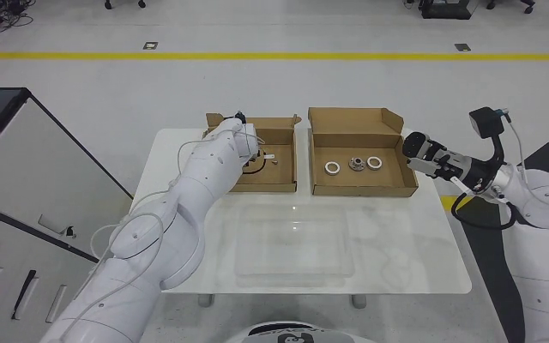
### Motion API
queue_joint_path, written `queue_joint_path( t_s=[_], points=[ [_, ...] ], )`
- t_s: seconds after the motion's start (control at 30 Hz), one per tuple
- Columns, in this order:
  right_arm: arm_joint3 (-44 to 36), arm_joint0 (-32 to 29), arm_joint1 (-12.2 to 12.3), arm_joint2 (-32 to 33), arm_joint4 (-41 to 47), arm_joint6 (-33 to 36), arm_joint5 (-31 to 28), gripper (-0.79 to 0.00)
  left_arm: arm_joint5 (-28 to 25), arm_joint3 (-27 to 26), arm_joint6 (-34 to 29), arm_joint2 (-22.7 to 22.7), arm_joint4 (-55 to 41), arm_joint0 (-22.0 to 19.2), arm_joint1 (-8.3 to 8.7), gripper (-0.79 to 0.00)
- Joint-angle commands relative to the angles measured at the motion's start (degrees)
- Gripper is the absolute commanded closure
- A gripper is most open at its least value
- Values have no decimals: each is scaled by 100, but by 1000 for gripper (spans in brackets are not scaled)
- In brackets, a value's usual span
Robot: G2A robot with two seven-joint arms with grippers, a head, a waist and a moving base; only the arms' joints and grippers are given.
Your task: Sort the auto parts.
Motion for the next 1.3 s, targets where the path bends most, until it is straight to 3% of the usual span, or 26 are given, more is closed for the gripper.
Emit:
queue_joint_path(
  t_s=[0.0, 0.67, 0.7, 0.73, 0.77, 1.27],
  points=[
    [0, 0, 0, 0, 0, 0, 0, -785, 0, -10, -2, 0, 2, 0, 5, 0],
    [0, 0, 0, 0, 0, 0, 0, -785, 0, -10, -2, 0, 2, 0, 5, 0],
    [0, 0, 0, 0, 0, 0, 0, -785, 0, -10, -2, 0, 2, 0, 5, -132],
    [0, 0, 0, 0, 0, 0, 0, -785, 0, -10, -2, 0, 2, 0, 5, -329],
    [0, 0, 0, 0, 0, 0, 0, -785, 0, -10, -2, 0, 2, 0, 5, -776],
    [0, 0, 0, 0, 0, 0, 0, -785, 0, -10, -2, 0, 2, 0, 5, -785]
  ],
)
